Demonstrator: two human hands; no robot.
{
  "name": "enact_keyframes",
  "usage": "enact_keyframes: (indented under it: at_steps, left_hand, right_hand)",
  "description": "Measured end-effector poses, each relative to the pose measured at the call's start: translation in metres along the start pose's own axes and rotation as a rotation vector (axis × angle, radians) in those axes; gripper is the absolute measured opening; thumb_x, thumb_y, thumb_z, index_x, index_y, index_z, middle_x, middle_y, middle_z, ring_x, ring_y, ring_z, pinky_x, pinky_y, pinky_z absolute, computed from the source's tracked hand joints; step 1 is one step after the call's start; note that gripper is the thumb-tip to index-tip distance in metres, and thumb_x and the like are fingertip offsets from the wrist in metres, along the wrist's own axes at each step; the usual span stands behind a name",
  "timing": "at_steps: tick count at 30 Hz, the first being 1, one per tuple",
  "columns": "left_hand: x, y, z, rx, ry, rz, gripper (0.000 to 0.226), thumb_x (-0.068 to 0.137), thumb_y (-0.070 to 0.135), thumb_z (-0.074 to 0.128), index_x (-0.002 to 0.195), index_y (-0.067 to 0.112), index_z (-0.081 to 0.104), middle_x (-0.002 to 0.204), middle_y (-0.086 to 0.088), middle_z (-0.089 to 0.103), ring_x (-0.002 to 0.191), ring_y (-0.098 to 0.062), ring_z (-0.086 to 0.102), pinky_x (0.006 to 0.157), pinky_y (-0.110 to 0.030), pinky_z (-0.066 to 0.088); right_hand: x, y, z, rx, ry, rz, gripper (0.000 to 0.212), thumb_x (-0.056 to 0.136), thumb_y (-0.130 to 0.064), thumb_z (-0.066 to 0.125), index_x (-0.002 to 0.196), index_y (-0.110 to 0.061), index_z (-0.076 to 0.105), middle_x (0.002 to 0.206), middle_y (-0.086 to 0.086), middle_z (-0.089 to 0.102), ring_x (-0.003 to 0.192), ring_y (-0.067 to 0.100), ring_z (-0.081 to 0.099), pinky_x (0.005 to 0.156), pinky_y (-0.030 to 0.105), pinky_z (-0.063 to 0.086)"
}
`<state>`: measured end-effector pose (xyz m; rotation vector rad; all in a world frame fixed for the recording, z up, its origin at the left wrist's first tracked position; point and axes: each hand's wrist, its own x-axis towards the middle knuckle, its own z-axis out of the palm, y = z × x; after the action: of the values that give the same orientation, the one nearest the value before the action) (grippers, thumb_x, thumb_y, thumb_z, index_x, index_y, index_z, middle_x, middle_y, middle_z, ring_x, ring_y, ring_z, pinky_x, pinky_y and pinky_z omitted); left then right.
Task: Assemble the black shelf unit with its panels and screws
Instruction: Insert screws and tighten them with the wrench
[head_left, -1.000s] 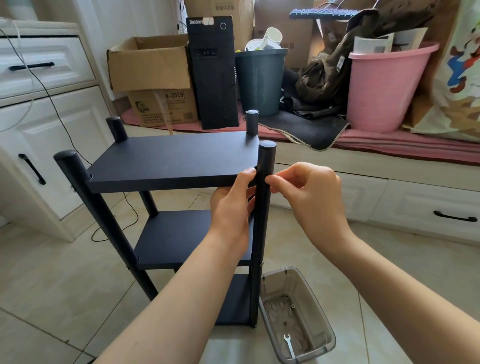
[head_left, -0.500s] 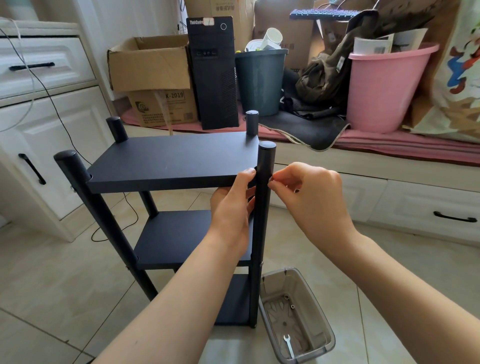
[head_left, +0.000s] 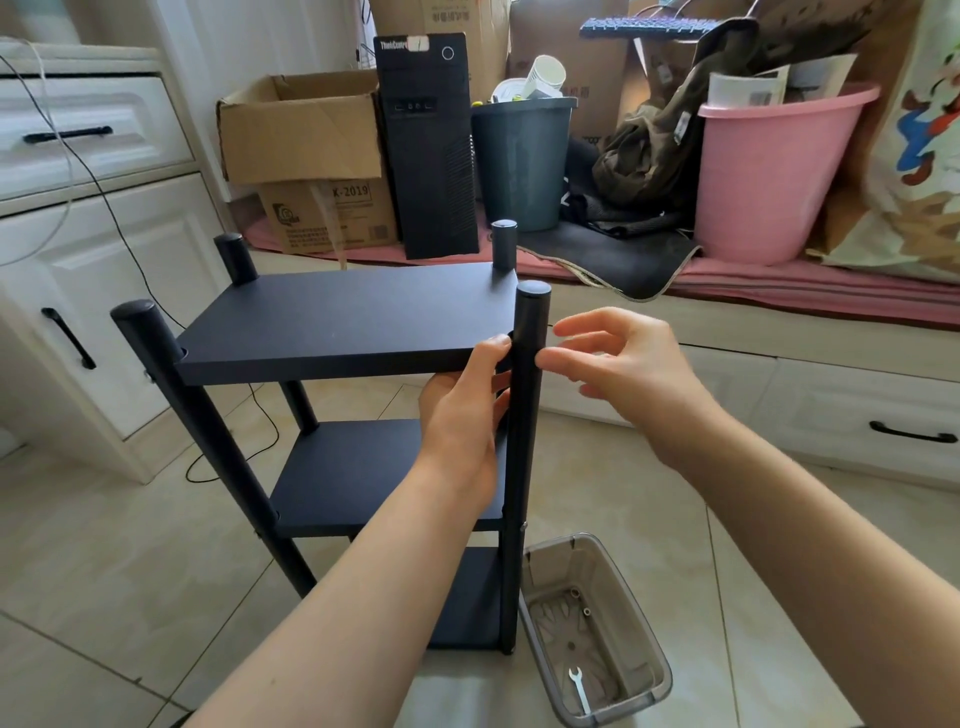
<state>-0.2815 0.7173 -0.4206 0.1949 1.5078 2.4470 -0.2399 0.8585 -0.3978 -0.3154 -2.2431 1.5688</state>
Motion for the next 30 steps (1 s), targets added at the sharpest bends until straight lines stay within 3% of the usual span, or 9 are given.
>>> enact_keyframes:
  at_steps: [4,7,14,16,19,22,26,28,30]
  left_hand:
    - [-0.003,0.0,-0.001,0.05,0.011,-0.004,0.036,0.096,0.034,0.061,0.12,0.009,0.068,0.11,-0.007,0.074,0.104,-0.02,0.071,0.083,-0.027,0.056]
    - [-0.003,0.002,-0.003,0.076,0.032,-0.009,0.037,0.095,0.036,0.062,0.122,0.011,0.068,0.11,-0.004,0.076,0.105,-0.016,0.071,0.092,-0.03,0.052]
    - [-0.011,0.017,-0.021,0.34,-0.006,-0.171,0.027,0.094,0.044,0.064,0.104,0.021,0.074,0.096,0.007,0.078,0.093,-0.009,0.074,0.08,-0.03,0.054]
    - [-0.015,0.02,-0.031,0.718,0.095,0.017,0.024,0.096,0.041,0.063,0.085,0.021,0.072,0.075,0.011,0.076,0.075,-0.007,0.074,0.077,-0.035,0.059]
    - [-0.021,0.02,-0.042,1.223,0.223,0.717,0.029,0.096,0.04,0.062,0.072,0.024,0.067,0.059,0.016,0.064,0.055,-0.006,0.062,0.056,-0.019,0.048]
    - [-0.016,0.02,-0.041,1.289,0.221,1.135,0.013,0.09,0.026,0.068,0.083,0.016,0.071,0.074,0.007,0.062,0.073,-0.013,0.054,0.064,-0.018,0.042]
    - [-0.004,0.013,-0.036,1.435,0.134,1.128,0.03,0.087,0.024,0.075,0.112,0.009,0.07,0.11,-0.007,0.065,0.112,-0.027,0.056,0.101,-0.042,0.045]
    - [-0.001,0.009,-0.032,1.549,0.083,1.035,0.048,0.088,0.036,0.072,0.127,0.01,0.064,0.13,-0.008,0.063,0.132,-0.028,0.052,0.119,-0.05,0.028]
    - [0.001,0.007,-0.028,1.651,0.075,0.974,0.064,0.087,0.052,0.066,0.136,0.012,0.059,0.141,-0.007,0.059,0.139,-0.026,0.047,0.122,-0.053,0.019]
  right_hand:
    - [0.015,0.012,-0.004,0.34,-0.401,0.094,0.075,0.078,-0.029,0.078,0.143,-0.043,0.042,0.118,0.002,0.072,0.112,0.02,0.067,0.096,0.037,0.052]
    - [0.025,0.017,-0.004,0.535,-0.585,0.051,0.081,0.088,-0.011,0.07,0.148,-0.048,0.032,0.131,0.01,0.064,0.121,0.027,0.061,0.104,0.045,0.048]
    - [0.036,0.021,-0.003,0.518,-0.654,0.056,0.065,0.089,-0.011,0.064,0.148,-0.027,0.043,0.14,0.014,0.056,0.128,0.035,0.054,0.111,0.054,0.04]
    - [0.038,0.022,-0.003,0.507,-0.631,0.062,0.066,0.087,-0.011,0.065,0.147,-0.028,0.045,0.14,0.014,0.056,0.129,0.034,0.053,0.111,0.053,0.04]
    - [0.04,0.023,-0.004,0.488,-0.604,0.075,0.066,0.085,-0.015,0.068,0.146,-0.03,0.047,0.137,0.01,0.06,0.127,0.03,0.057,0.11,0.049,0.042]
    - [0.041,0.024,-0.003,0.491,-0.593,0.074,0.064,0.085,-0.018,0.07,0.143,-0.031,0.049,0.137,0.01,0.06,0.126,0.031,0.057,0.109,0.048,0.043]
    - [0.039,0.027,-0.001,0.507,-0.588,0.06,0.062,0.081,-0.024,0.076,0.138,-0.032,0.054,0.135,0.012,0.061,0.123,0.033,0.059,0.103,0.049,0.048]
    - [0.037,0.027,0.0,0.519,-0.58,0.05,0.059,0.081,-0.026,0.076,0.135,-0.032,0.056,0.133,0.012,0.062,0.12,0.031,0.061,0.097,0.046,0.051]
    - [0.037,0.024,0.0,0.498,-0.569,0.047,0.057,0.08,-0.028,0.077,0.133,-0.034,0.058,0.131,0.009,0.064,0.116,0.026,0.063,0.091,0.042,0.052]
